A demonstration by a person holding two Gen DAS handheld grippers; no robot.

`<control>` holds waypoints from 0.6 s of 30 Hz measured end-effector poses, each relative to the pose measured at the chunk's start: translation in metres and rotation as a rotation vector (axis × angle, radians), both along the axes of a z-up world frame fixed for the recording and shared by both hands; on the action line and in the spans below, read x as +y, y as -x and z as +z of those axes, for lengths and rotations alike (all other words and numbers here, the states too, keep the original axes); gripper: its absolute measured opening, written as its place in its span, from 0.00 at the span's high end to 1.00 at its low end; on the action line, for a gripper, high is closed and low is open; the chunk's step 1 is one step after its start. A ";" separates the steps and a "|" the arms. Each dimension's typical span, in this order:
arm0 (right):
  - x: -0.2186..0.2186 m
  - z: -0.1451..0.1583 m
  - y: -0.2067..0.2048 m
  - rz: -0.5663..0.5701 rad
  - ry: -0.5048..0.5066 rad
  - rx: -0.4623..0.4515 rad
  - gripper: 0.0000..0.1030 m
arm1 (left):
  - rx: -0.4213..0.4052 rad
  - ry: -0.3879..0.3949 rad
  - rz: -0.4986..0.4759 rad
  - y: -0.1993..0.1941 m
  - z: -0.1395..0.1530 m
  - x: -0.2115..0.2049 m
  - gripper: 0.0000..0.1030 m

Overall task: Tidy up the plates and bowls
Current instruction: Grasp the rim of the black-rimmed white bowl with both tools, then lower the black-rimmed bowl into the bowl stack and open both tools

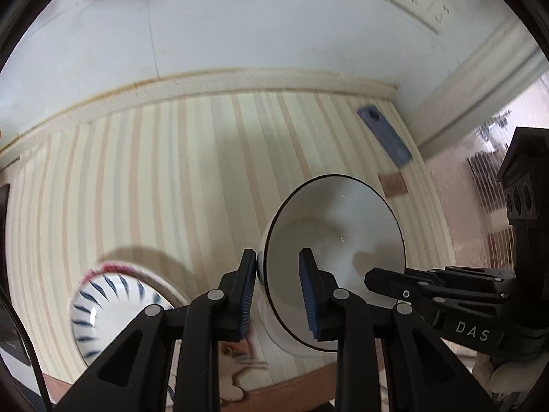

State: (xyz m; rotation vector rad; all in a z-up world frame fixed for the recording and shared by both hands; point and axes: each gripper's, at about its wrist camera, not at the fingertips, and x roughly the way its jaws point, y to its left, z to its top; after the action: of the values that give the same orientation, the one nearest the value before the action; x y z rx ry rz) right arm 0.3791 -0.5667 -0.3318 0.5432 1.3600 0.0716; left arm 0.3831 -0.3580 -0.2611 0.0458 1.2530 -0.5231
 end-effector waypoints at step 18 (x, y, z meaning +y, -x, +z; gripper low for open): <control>-0.001 -0.048 0.022 0.017 0.045 0.088 0.84 | 0.044 -0.125 -0.055 0.031 -0.048 -0.022 0.78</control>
State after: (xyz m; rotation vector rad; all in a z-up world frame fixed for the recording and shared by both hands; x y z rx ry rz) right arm 0.3571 -0.5681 -0.3801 0.5014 1.4485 0.0314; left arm 0.3518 -0.3800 -0.3090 0.1752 1.3299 -0.4948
